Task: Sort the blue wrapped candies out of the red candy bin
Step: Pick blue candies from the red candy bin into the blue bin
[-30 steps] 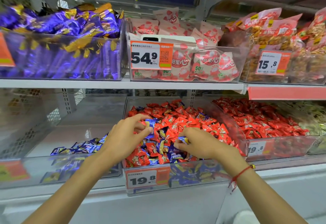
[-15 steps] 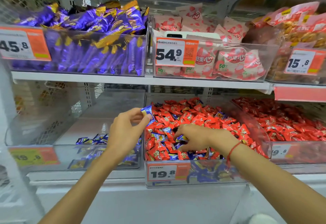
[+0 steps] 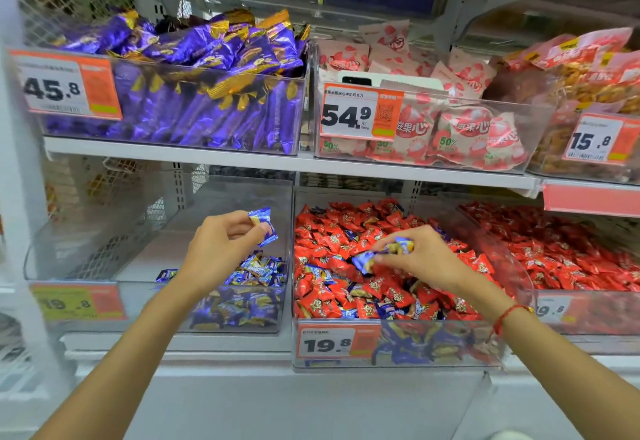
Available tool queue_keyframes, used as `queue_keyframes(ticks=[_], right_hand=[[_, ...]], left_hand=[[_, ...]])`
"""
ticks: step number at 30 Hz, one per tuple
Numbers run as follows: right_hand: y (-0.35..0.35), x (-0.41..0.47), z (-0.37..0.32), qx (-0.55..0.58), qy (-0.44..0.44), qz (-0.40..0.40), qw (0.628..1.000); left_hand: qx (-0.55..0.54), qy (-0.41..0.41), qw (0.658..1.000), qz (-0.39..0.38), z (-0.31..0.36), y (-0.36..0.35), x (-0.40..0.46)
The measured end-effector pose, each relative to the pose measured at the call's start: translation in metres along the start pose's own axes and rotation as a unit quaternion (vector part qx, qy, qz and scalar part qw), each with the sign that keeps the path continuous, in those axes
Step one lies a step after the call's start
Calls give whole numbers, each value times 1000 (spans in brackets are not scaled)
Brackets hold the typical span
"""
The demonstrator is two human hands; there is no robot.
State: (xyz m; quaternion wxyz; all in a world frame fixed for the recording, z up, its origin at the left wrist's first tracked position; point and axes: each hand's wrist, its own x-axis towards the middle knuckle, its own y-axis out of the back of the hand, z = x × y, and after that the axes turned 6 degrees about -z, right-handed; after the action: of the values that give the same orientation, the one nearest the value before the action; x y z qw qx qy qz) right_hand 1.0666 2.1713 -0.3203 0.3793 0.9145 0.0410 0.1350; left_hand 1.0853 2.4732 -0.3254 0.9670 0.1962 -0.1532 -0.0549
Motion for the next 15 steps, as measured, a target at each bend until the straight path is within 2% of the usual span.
queue_keyframes(ticks=[2,4,8,11,13,15], right_hand=[[0,0,-8,83,-15,64,994],[-7,4,-23,139,-9,94,986],[-42,29,-71,167,73,65,981],[-81,62,-100,96,129,56,985],[-103,84,-110,3,130,32,991],[-117,96,-115,-76,104,-53,990]], left_hand=[[7,16,1000,5,-3,11,-1],[12,28,999,24,-7,22,-1],[60,49,992,103,-12,35,0],[103,63,976,179,-13,42,0],[97,64,978,176,-15,46,2],[82,65,984,147,-17,46,3]])
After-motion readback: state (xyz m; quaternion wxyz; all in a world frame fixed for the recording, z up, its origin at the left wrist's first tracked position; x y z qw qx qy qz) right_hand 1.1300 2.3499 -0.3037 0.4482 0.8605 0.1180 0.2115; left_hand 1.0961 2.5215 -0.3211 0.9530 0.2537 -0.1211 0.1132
